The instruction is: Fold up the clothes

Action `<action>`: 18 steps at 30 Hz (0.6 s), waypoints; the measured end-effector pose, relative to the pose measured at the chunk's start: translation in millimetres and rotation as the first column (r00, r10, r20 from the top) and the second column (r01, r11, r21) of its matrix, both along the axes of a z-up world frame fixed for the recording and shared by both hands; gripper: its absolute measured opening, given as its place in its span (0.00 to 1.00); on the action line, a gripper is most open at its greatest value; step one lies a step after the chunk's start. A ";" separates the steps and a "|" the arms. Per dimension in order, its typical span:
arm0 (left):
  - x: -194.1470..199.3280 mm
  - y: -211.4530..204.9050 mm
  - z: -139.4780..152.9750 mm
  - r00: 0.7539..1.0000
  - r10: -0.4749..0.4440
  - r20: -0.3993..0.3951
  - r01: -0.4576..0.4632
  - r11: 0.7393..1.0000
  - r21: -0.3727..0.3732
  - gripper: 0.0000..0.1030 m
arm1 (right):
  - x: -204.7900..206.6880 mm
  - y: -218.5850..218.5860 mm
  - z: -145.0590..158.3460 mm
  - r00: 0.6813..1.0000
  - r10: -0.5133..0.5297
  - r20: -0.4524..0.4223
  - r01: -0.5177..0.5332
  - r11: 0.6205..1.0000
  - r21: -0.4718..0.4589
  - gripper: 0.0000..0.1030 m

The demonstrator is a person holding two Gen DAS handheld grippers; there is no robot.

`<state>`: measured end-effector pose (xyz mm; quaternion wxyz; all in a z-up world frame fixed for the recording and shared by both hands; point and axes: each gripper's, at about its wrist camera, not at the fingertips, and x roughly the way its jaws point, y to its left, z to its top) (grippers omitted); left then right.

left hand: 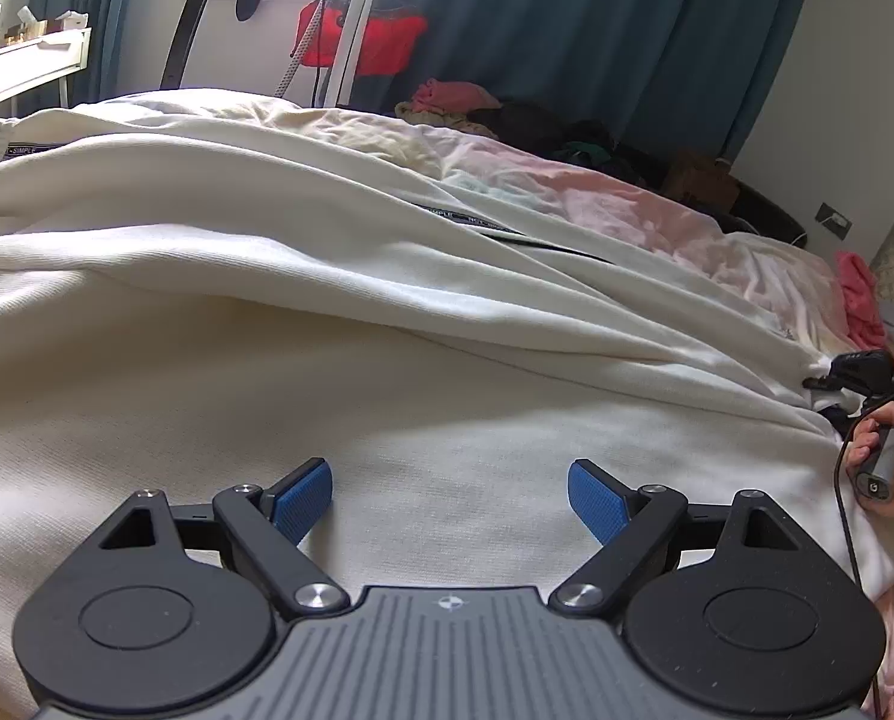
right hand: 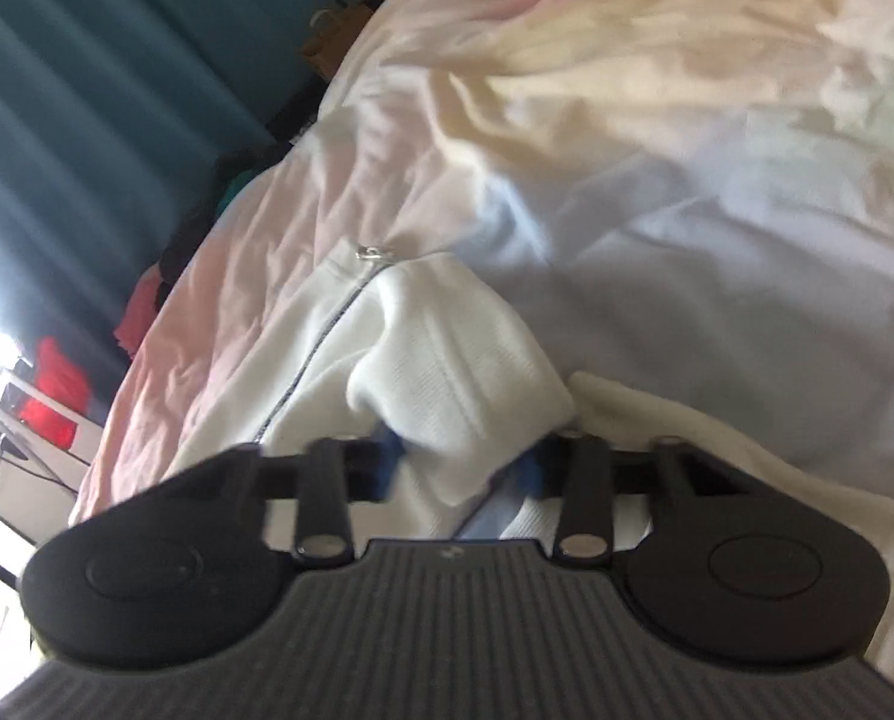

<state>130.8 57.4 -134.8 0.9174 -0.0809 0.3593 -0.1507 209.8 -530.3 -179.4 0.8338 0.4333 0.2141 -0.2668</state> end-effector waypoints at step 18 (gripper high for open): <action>-35.7 6.9 46.3 0.974 -0.005 0.226 -0.014 0.997 0.082 0.85 | -29.8 17.1 28.7 0.980 0.053 -0.191 -0.091 0.977 -0.194 0.10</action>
